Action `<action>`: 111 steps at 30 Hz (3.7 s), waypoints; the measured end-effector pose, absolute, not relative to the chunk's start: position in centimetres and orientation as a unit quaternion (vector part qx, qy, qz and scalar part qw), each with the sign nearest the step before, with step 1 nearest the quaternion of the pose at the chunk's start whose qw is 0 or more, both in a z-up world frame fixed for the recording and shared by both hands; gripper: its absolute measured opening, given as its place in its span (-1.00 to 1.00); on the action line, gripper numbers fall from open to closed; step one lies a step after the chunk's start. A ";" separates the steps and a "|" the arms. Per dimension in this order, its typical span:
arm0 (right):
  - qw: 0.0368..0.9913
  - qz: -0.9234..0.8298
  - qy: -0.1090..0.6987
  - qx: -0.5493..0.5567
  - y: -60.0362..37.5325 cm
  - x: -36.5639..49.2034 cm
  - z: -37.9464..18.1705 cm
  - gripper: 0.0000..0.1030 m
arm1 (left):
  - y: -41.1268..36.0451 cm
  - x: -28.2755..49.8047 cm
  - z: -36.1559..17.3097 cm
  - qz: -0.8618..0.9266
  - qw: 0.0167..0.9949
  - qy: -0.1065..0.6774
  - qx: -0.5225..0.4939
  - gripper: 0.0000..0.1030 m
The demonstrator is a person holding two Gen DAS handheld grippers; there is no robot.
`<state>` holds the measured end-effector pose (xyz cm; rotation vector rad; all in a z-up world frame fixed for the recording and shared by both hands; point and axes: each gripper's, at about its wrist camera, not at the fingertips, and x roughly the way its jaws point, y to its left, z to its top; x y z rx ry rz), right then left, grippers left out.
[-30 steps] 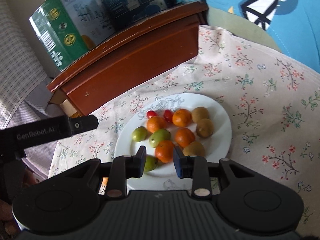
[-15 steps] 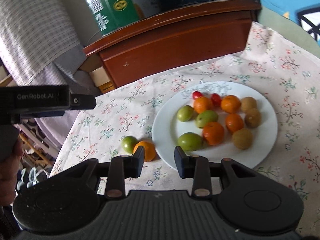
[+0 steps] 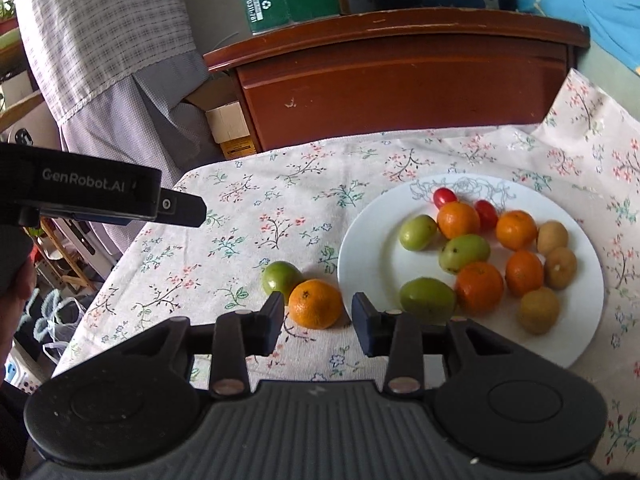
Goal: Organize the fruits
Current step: 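Withdraw both grippers from the plate toward the remaining fruits, then grasp a green jujube with the left gripper while the right grasps a mandarin, then lower the jujube onto the plate with the left gripper while the right places the mandarin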
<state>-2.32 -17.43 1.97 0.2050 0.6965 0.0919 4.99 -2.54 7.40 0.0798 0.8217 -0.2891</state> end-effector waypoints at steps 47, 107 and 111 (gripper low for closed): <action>0.921 0.070 0.378 0.055 -14.0 -4.9 1.8 -0.32 | -6.7 6.1 1.5 -0.234 0.864 0.439 0.073 0.57; 0.873 -0.099 0.368 0.305 -28.6 -6.1 6.1 -0.35 | -12.2 5.2 7.1 -0.343 0.849 0.394 0.073 -0.43; 0.857 -0.101 0.381 0.331 -28.9 -5.8 4.7 -0.36 | -12.7 5.5 6.2 -0.346 0.846 0.398 0.077 -0.43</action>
